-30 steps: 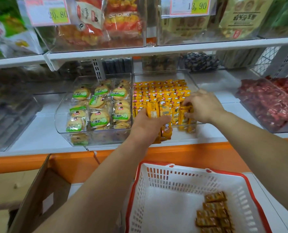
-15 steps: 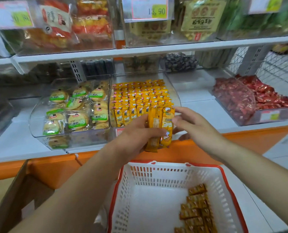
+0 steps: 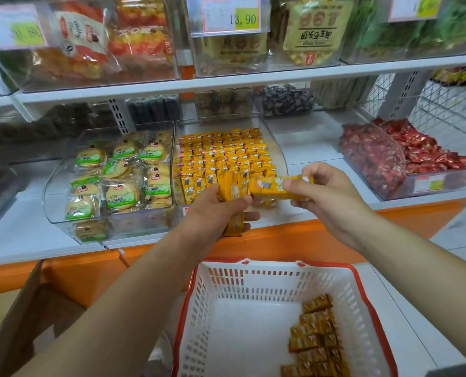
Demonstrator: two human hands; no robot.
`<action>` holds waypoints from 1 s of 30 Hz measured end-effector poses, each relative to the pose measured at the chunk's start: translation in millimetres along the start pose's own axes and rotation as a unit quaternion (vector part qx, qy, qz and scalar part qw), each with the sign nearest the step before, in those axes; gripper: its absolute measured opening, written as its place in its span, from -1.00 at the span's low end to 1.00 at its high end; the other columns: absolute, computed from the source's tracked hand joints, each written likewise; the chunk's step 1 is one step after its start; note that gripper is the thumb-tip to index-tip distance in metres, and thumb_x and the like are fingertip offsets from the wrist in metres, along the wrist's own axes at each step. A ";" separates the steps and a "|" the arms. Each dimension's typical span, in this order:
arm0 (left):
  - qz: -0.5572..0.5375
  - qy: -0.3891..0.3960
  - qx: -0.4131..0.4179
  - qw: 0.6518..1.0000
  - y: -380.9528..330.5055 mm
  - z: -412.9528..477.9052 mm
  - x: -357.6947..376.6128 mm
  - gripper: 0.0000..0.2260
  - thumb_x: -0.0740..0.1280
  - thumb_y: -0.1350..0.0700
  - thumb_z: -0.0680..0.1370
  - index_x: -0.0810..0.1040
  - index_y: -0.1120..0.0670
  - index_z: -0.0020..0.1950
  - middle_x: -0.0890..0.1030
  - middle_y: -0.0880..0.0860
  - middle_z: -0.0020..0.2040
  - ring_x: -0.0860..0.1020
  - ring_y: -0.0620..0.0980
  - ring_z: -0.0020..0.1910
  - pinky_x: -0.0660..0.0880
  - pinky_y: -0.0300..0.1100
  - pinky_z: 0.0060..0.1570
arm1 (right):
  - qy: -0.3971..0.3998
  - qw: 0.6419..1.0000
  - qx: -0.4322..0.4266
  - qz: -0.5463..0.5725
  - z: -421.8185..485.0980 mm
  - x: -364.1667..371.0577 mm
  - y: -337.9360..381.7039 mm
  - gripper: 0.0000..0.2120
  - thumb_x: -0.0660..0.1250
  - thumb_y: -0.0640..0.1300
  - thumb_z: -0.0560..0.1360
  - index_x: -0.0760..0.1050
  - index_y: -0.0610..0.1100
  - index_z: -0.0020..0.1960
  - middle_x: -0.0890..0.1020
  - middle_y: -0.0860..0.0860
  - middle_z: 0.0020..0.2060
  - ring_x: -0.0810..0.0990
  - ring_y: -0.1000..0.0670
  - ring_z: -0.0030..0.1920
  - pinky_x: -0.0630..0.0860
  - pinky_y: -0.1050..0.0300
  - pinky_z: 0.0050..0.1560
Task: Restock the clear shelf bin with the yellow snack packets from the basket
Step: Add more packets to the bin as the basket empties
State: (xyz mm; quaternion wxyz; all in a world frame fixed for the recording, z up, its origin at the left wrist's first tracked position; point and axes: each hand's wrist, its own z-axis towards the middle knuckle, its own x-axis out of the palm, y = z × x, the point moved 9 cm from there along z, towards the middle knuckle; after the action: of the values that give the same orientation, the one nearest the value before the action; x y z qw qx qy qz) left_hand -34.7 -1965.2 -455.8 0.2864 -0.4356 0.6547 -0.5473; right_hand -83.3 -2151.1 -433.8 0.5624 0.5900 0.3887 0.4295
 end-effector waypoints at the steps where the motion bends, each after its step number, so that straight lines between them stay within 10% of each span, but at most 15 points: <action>1: 0.000 -0.004 0.007 1.000 -0.5 0.5 -1.2 -0.82 0.38 0.19 0.61 0.56 0.14 0.21 0.75 0.09 0.05 0.74 0.07 -0.06 0.68 -0.11 -0.18 | 0.009 1.000 0.002 -0.004 -0.6 3.2 -3.0 -0.70 0.51 -0.29 0.41 0.41 -0.06 -0.29 0.52 -0.15 -0.23 0.56 -0.10 -0.18 0.49 0.04 -0.16; 5: 0.011 -0.016 0.018 1.000 2.3 2.1 -0.1 -0.87 0.42 0.13 0.60 0.60 0.12 0.12 0.76 0.00 -0.14 0.74 0.00 -0.19 0.67 -0.15 -0.25 | 0.062 0.991 0.003 -0.115 -9.1 28.7 -18.7 -0.74 0.59 -0.20 0.35 0.53 -0.02 -0.13 0.63 -0.05 -0.10 0.64 0.00 -0.22 0.52 0.12 -0.18; 9: 0.041 -0.025 0.016 0.999 3.4 5.6 -6.9 -0.82 0.44 0.11 0.58 0.60 0.12 0.16 0.75 0.05 -0.09 0.74 0.03 -0.16 0.63 -0.17 -0.29 | 0.084 0.988 0.018 -0.129 -11.0 41.8 -20.6 -0.29 0.59 -0.22 0.35 0.39 0.16 0.38 0.57 -0.05 0.07 0.67 -0.03 -0.15 0.63 0.04 -0.04; 13: 0.083 -0.029 0.019 0.996 -4.2 9.2 -23.5 -0.81 0.46 0.14 0.57 0.57 0.15 0.14 0.71 0.15 -0.02 0.74 0.00 -0.14 0.67 -0.14 -0.24 | 0.072 0.989 0.002 -0.128 -3.9 34.0 -9.4 -0.49 0.52 -0.22 0.43 0.49 0.12 0.29 0.55 -0.21 0.16 0.67 -0.25 -0.02 0.58 -0.25 0.16; 19: 0.111 -0.066 0.031 0.991 -16.4 14.9 -52.8 -0.79 0.46 0.09 0.58 0.57 0.16 0.13 0.73 0.18 0.01 0.74 0.01 -0.17 0.65 -0.18 -0.29 | -0.012 0.976 -0.086 -0.197 42.5 25.9 22.9 -0.66 0.54 -0.24 0.41 0.45 0.03 0.00 0.61 -0.14 0.01 0.59 -0.03 -0.20 0.55 -0.01 -0.11; 23: 0.092 -0.057 0.023 0.994 -14.7 12.9 -58.8 -0.77 0.44 0.08 0.58 0.57 0.16 0.17 0.71 0.15 0.06 0.73 -0.04 -0.21 0.67 -0.13 -0.24 | -0.006 0.929 -0.143 -0.340 86.9 55.0 23.9 -0.62 0.58 -0.20 0.36 0.43 -0.02 0.01 0.56 0.05 -0.10 0.57 0.06 -0.30 0.48 0.34 -0.27; 30: 0.095 -0.076 0.022 0.992 -15.9 8.0 -78.2 -0.78 0.43 0.07 0.60 0.57 0.13 0.18 0.70 0.15 0.09 0.70 -0.07 -0.22 0.68 -0.09 -0.17 | 0.064 0.786 -0.126 -0.602 134.0 85.1 -24.8 -0.69 0.55 -0.16 0.39 0.56 -0.09 0.09 0.62 -0.08 0.04 0.57 -0.12 0.05 0.37 0.16 -0.04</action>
State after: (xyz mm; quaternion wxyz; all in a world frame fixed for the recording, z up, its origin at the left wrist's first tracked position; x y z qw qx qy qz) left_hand 11.8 -1900.2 -450.3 0.3951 -0.4053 0.6571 -0.4977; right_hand 71.8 -2113.6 -452.4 0.7497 0.1313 0.6429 0.0856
